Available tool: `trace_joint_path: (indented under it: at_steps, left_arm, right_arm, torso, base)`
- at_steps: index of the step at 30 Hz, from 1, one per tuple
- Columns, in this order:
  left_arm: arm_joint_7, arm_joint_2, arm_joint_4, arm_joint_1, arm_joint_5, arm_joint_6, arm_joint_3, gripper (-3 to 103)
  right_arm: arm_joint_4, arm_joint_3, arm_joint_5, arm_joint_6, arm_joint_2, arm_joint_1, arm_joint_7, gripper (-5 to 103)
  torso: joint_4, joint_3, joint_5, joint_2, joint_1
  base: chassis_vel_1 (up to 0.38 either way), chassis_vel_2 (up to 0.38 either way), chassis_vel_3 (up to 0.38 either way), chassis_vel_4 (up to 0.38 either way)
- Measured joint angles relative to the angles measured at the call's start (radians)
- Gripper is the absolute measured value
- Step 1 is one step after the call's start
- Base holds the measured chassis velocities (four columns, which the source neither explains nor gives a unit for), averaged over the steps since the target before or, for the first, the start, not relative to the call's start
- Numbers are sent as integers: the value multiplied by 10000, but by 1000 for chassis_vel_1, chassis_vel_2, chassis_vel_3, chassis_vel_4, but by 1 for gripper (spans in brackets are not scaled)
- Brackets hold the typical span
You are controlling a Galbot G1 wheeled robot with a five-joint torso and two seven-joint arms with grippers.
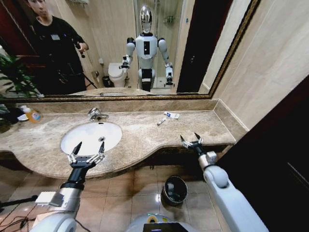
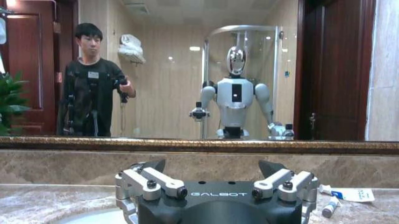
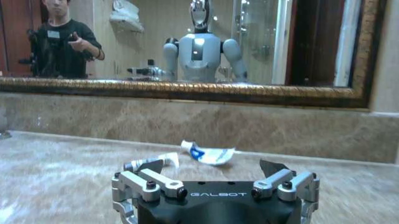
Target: Pick up the trash from the sink and place it in the trash bin.
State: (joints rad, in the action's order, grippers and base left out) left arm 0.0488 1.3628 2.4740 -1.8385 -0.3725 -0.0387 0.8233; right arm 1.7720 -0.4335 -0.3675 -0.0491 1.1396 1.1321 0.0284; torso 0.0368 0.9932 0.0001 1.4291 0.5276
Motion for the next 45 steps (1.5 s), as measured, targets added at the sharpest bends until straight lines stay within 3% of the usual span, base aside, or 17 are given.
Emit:
trace_joint_path:
  at_steps: [12, 20, 23, 27, 35, 45]
  left_arm:
    - [0, 0, 0, 1, 0, 0, 0, 100]
    - [0, 0, 0, 0, 0, 0, 0, 100]
    - [0, 1, 0, 0, 0, 0, 0, 100]
    - [-1, 0, -1, 0, 0, 0, 0, 100]
    - [-1, 0, 0, 0, 0, 0, 0, 100]
    - [0, 0, 0, 0, 0, 0, 0, 100]
  right_arm:
    - [-1068, 1568, -99, -659, 256, -2036, -301, 100]
    - [-1838, 2337, -682, -1389, 906, -3380, -963, 100]
    - [-2163, 2544, -787, -1664, 1211, -3818, -1373, 100]
    - [-2994, 3166, -1179, -2123, 1973, -4761, -2967, 100]
    - [-4144, 3566, -1055, -2165, 2716, -5377, -3787, 100]
    - [-4902, 3498, -1285, -2068, 3132, -5557, -4003, 100]
  torso:
    - [-1, 0, -2, 0, 0]
    - [0, 0, -1, 0, 0]
    - [0, -1, -2, 0, 0]
    - [0, -1, -3, -1, -1]
    - [0, -1, -4, 0, -1]
    - [-1, -1, -4, 0, -1]
  base:
    - [0, 0, 0, 0]
    - [0, 0, 0, 0]
    - [0, 0, 0, 0]
    - [0, 0, 0, 0]
    - [0, 0, 0, 0]
    - [0, 0, 0, 0]
